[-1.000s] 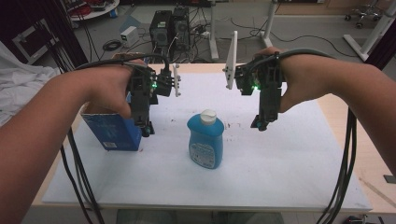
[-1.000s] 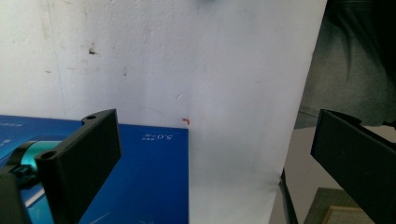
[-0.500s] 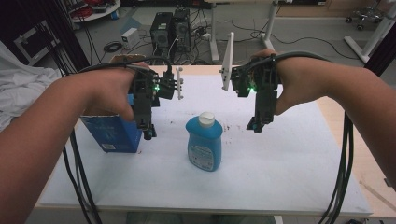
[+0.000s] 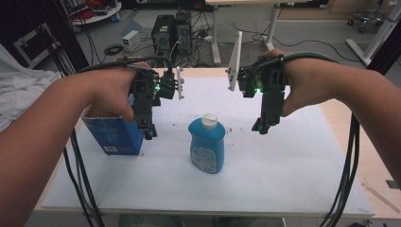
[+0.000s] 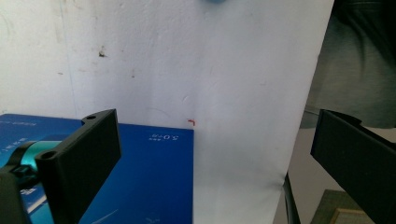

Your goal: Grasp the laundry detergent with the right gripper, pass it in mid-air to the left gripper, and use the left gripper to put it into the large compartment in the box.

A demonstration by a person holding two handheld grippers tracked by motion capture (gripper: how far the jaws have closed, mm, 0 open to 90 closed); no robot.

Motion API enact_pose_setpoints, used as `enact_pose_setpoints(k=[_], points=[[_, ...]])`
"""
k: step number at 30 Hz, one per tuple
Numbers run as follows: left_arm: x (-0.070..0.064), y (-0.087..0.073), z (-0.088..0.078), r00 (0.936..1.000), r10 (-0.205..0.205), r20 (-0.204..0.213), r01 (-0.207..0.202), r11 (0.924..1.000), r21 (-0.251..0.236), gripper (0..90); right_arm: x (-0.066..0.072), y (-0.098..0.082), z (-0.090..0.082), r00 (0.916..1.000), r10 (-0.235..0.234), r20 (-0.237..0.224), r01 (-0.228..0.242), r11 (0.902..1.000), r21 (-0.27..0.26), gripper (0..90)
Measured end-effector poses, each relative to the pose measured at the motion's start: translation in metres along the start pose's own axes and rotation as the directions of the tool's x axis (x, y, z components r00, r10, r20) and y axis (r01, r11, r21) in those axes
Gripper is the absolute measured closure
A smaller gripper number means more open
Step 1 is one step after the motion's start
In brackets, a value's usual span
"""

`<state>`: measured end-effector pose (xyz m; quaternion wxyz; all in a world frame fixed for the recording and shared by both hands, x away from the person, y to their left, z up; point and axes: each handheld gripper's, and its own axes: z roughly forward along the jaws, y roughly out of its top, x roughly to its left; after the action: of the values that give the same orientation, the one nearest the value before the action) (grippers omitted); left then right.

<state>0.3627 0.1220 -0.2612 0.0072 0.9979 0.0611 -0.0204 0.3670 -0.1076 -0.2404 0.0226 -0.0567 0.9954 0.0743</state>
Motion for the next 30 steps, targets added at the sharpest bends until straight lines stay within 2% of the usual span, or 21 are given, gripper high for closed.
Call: enact_pose_setpoints(k=[7,9,15,24,30], points=[[0.001,-0.001,-0.003,0.9999,0.01,-0.006,-0.01,0.9999,0.004,1.7,0.003,-0.008,-0.006,0.9982,0.054,0.026,-0.053,0.9979,-0.037,2.8],[0.002,-0.002,-0.002,1.0,0.005,-0.007,-0.005,1.0,-0.002,1.8,0.005,-0.01,-0.006,0.997,0.077,0.013,-0.075,0.9948,-0.068,2.8],[0.001,-0.002,-0.001,0.9998,0.019,-0.005,-0.019,0.9998,0.002,1.8,0.011,-0.018,-0.001,0.9942,0.107,0.001,-0.106,0.9848,-0.137,2.8],[0.0,-0.004,0.0,0.9996,0.028,-0.003,-0.028,0.9996,0.005,1.8,0.019,-0.028,0.015,0.9852,0.169,-0.03,-0.171,0.9574,-0.233,2.8],[-0.001,-0.003,0.0,0.9995,0.032,-0.003,-0.032,0.9995,0.007,1.8,0.024,-0.035,0.027,0.9769,0.208,-0.048,-0.213,0.9298,-0.3,2.8]])
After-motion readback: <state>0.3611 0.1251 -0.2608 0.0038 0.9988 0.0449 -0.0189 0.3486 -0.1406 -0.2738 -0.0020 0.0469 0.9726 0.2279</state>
